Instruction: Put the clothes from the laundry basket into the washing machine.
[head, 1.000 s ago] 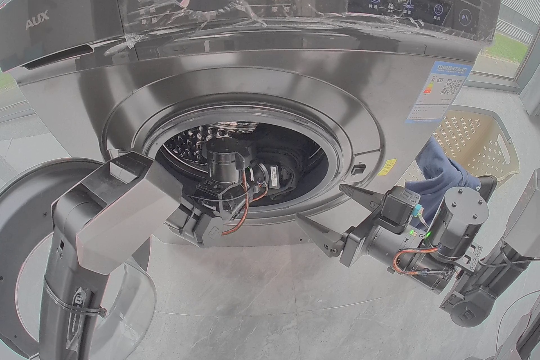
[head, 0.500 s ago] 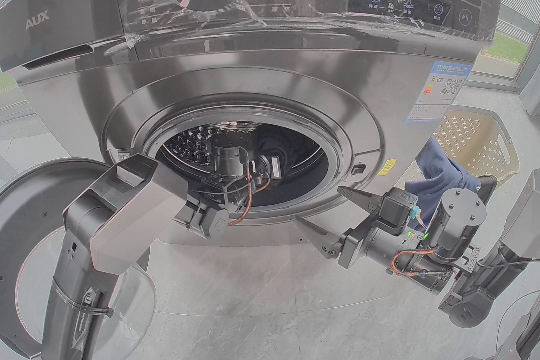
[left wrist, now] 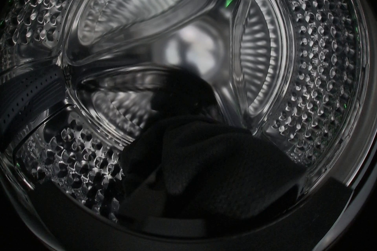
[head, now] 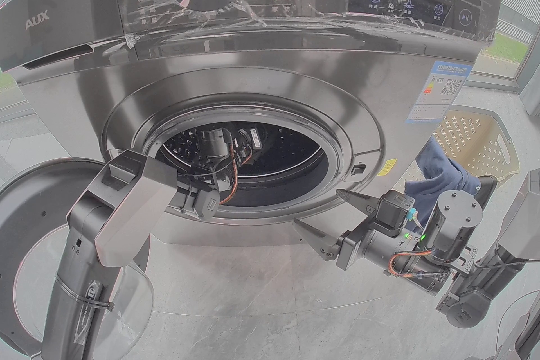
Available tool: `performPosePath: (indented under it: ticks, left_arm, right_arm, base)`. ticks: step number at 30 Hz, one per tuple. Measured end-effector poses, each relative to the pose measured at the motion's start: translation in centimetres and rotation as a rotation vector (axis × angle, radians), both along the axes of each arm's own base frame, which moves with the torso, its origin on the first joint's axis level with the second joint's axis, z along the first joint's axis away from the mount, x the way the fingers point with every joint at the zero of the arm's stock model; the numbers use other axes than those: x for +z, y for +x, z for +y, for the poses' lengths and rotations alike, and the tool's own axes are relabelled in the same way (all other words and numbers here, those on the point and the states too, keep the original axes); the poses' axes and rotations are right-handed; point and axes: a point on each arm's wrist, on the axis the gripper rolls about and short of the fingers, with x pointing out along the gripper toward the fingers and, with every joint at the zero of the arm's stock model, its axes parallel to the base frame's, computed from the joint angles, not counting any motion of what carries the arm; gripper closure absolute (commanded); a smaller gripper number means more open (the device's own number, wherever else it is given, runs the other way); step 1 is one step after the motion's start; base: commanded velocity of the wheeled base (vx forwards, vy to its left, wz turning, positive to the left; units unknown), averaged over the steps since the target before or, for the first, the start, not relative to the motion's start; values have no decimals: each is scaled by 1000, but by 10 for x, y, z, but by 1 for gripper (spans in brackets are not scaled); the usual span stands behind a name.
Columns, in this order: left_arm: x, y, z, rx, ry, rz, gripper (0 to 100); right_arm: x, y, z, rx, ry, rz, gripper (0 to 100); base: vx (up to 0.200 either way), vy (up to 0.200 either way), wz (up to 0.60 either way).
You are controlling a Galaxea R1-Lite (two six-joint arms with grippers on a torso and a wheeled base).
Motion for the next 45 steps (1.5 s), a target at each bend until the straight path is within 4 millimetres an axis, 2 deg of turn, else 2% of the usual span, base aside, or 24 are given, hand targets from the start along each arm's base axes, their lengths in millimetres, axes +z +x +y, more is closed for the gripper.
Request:
performPosePath:
  ticks: [4,9,14,20,25,31,42,43,45]
  left_arm:
    - [-12,-5,1,3,25,49,0]
    - [-18,-26,-1,-15,94,176,0]
    - [-5,-55,-1,-43,175,291,0]
    - [8,-90,-4,-103,225,340,0]
    - [15,-102,-8,-168,216,331,0]
    - [17,-97,-13,-182,177,258,0]
    - [-10,-55,-22,-152,126,161,0]
    - [-13,-53,-23,-151,124,158,100]
    - [-19,-47,-24,-148,123,155,100]
  right_arm:
    - [0,0,0,0,-1,1,0]
    - [0,0,0,-1,-1,1,0]
    - [0,0,0,0,-1,-1,0]
    - [0,0,0,0,0,-2,0]
    - [0,0,0,0,-1,-2,0]
    - [0,-1,2,5,1,-2,0]
    - [0,-2,3,11,2,-2,0]
    - [0,-2,3,12,2,-3,0]
    - [0,-2,3,13,2,-3,0]
  base:
    - [0,0,0]
    - [0,0,0]
    - [0,0,0]
    - [0,0,0]
    - [0,0,0]
    - [0,0,0]
    - [0,0,0]
    - [0,0,0]
    - [0,0,0]
